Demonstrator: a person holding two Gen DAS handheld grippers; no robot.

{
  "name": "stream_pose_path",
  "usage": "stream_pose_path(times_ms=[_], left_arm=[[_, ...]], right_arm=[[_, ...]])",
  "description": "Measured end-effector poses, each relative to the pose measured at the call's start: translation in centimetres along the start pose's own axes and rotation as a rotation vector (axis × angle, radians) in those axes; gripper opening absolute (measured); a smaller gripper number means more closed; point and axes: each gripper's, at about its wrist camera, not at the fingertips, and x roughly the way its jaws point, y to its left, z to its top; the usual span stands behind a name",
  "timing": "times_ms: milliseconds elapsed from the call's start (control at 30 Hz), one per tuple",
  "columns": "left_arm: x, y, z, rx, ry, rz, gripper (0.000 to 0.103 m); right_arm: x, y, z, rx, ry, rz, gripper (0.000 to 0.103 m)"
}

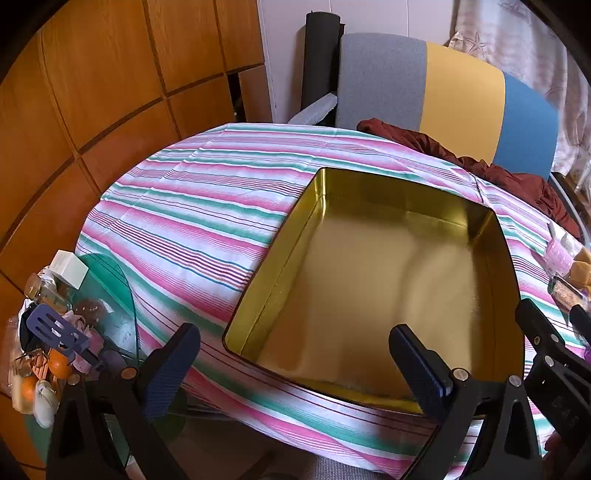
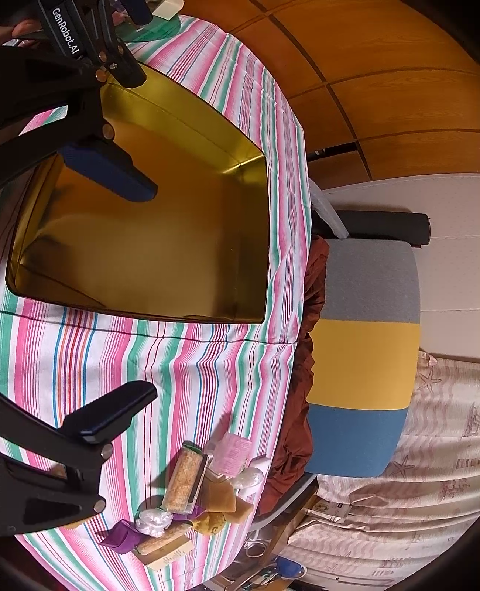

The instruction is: Organize objects

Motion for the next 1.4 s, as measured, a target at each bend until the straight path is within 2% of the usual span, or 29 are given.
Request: stream_pose_path(times_ms=[400, 567, 667, 733, 800, 867, 933, 967, 1000, 1100, 1200, 1300, 1400], left_arm=[[-0.2, -0.1, -0.2, -0.001, 0.003, 0.003, 0.103], [-0.3, -0.8, -0.3, 0.006, 0.011, -0.042, 0.103], [-0.6, -1.7, -0.9, 0.019, 0.005, -0.124, 0.103], [-1.1, -2.6, -1.5, 0.019, -0.029, -0.206, 0.103], [-1.9, -3.5, -2.3, 0.031, -0.078, -0.252, 0.103], [-2.8, -5.0, -3.1, 0.076, -0.127, -0.265, 0.103], [-3.4, -7.2, -3.6, 0.143, -0.133, -0.281, 0.103], [-3.6, -8.1, -3.8, 0.172, -0.128, -0.314, 0.103], [-3.8, -9.0, -4.2, 0.190, -0.111, -0.385, 0.103], [-3.9, -11.0, -4.7, 0.179, -0.040, -0.580, 0.103], [-3.6, -13.0, -5.3, 0.154, 0.033, -0.729, 0.103], [-4.2, -15.6, -5.8, 0.129, 0.040, -0.801, 0.103], [-5.2, -20.2, -6.3, 0.213, 0.103, -0.881, 0.103]], right_arm=[[-0.2, -0.4, 0.0, 0.002, -0.003, 0.007, 0.099], [-1.3, -1.4, -0.2, 0.027, -0.050, 0.027, 0.099], [-2.5, -2.9, -0.2, 0.041, -0.115, 0.052, 0.103], [-2.9, -4.0, -0.3, 0.031, -0.135, 0.064, 0.103], [-2.8, -5.5, -0.5, 0.012, -0.104, 0.029, 0.103], [-2.9, -7.6, -1.1, 0.037, -0.091, -0.012, 0.103], [-3.3, -10.0, -1.8, 0.090, -0.096, -0.052, 0.103], [-3.5, -11.7, -2.3, 0.126, -0.094, -0.082, 0.103], [-3.6, -12.9, -2.7, 0.152, -0.093, -0.106, 0.103], [-4.4, -17.2, -4.4, 0.242, -0.096, -0.195, 0.102], [-5.5, -21.4, -6.0, 0.324, -0.097, -0.262, 0.102], [-6.5, -24.5, -7.4, 0.362, -0.087, -0.337, 0.102], [-7.2, -27.2, -8.7, 0.377, -0.083, -0.413, 0.102]])
